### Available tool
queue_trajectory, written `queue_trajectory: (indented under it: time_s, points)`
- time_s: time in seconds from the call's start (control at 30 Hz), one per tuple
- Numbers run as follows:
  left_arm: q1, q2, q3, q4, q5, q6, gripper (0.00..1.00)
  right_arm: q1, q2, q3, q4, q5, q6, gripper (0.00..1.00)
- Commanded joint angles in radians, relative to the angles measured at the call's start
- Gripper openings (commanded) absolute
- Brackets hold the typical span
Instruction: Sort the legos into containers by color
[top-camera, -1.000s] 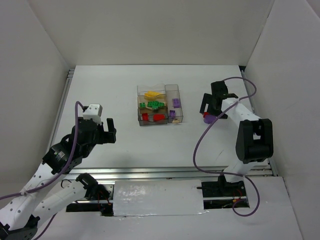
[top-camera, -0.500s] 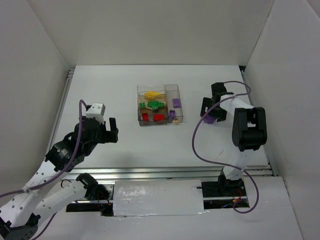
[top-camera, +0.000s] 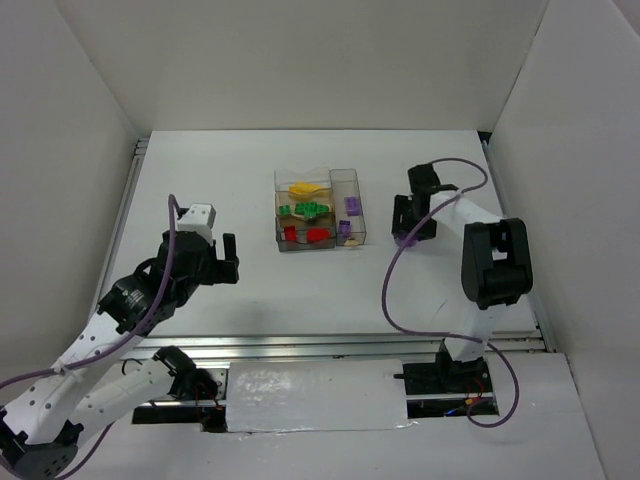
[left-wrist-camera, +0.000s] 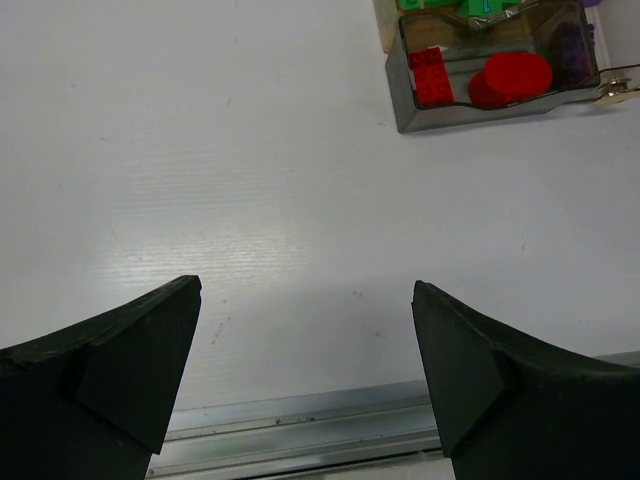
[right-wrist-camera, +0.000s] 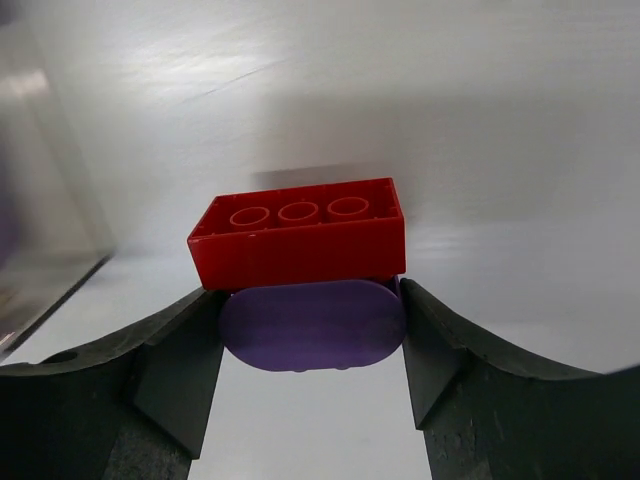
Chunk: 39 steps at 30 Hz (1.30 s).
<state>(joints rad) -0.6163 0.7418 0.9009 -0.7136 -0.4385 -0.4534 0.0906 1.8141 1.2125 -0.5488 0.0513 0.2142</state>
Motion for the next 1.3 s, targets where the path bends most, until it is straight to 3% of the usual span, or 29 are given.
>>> queue_trajectory:
  time_s: [0.0, 0.13, 0.27, 0.37, 0.43, 0.57, 0.9, 1.27]
  points:
    - [0.007, 0.030, 0.084, 0.012, 0.030, -0.080, 1.00, 0.208, -0.214, -0.042, 0.018, 0.019, -0.041, 0.16]
    - [0.007, 0.054, 0.108, 0.179, 0.236, -0.198, 1.00, 0.516, -0.456, -0.146, 0.130, -0.100, -0.133, 0.16]
    - [0.010, 0.122, 0.151, 0.236, 0.354, -0.307, 1.00, 0.732, -0.616, -0.238, 0.236, -0.212, -0.196, 0.16]
    - [0.010, 0.168, 0.158, 0.275, 0.484, -0.344, 1.00, 0.852, -0.686, -0.261, 0.302, -0.179, -0.200, 0.16]
    - [0.010, 0.180, 0.119, 0.353, 0.588, -0.358, 1.00, 0.873, -0.699, -0.265, 0.328, -0.148, -0.196, 0.16]
    - [0.010, 0.180, 0.055, 0.382, 0.592, -0.381, 0.99, 0.871, -0.658, -0.208, 0.256, -0.006, -0.190, 0.15]
    - [0.009, 0.117, 0.093, 0.283, 0.445, -0.304, 0.99, 0.867, -0.713, -0.240, 0.276, 0.007, -0.182, 0.16]
    - [0.010, 0.107, 0.055, 0.306, 0.494, -0.284, 0.99, 0.864, -0.743, -0.274, 0.339, -0.016, -0.191, 0.17]
